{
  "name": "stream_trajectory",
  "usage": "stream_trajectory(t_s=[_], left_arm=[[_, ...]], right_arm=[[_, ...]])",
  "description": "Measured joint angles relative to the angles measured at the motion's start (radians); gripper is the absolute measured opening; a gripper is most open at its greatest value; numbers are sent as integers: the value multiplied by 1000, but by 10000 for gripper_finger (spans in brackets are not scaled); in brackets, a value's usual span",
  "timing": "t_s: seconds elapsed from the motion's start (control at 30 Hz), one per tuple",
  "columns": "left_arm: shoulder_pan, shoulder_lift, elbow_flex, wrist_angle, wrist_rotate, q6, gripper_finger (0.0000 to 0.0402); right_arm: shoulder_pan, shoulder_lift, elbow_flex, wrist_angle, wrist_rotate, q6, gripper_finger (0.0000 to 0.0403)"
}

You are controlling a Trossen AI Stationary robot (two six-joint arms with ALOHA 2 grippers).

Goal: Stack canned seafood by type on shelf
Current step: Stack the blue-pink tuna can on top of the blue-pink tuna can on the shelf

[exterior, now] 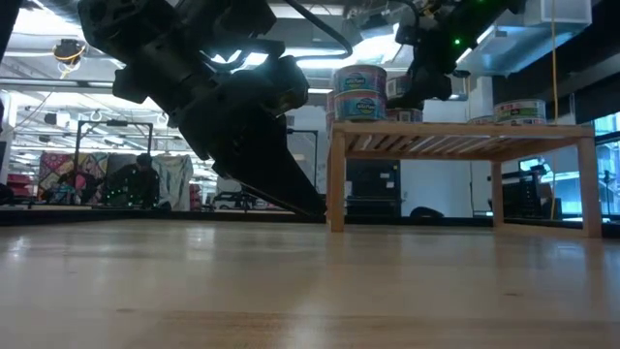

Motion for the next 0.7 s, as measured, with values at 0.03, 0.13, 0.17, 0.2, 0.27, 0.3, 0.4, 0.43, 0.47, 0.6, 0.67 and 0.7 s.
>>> stream_trajectory(t_s=[0.03, 0.13, 0.17, 0.2, 0.27, 0.3, 0.4, 0.43, 0.47, 0.6, 0.67, 0.7], left_arm=[[0, 0, 0, 0, 0, 0, 246], [0, 0, 0, 0, 0, 0, 246], [0, 0, 0, 0, 0, 0, 246], [0, 0, 0, 0, 0, 0, 246], [0, 0, 0, 0, 0, 0, 246], [0, 0, 0, 0, 0, 0, 246], [0, 0, 0, 0, 0, -1, 246], [0, 0, 0, 0, 0, -1, 246], [0, 0, 0, 0, 0, -1, 246], [0, 0, 0, 0, 0, -2, 246], [0, 0, 0, 0, 0, -4, 246], [0, 0, 0, 0, 0, -5, 246]], right_arm=[[0, 0, 0, 5, 0, 0, 308], [0, 0, 8, -16, -31, 0, 308], [0, 0, 15, -26, -54, 0, 308], [0, 0, 23, -36, -77, 0, 308], [0, 0, 37, -44, -87, 5, 308], [-1, 0, 44, -44, -80, 8, 308], [-1, 0, 58, -45, -42, 9, 308], [-1, 0, 60, -52, -34, 10, 308], [-1, 0, 60, -56, -32, 12, 308], [-1, 0, 60, -100, -74, 41, 308], [-1, 0, 60, -122, -85, 65, 308], [-1, 0, 60, -125, -85, 76, 308]])
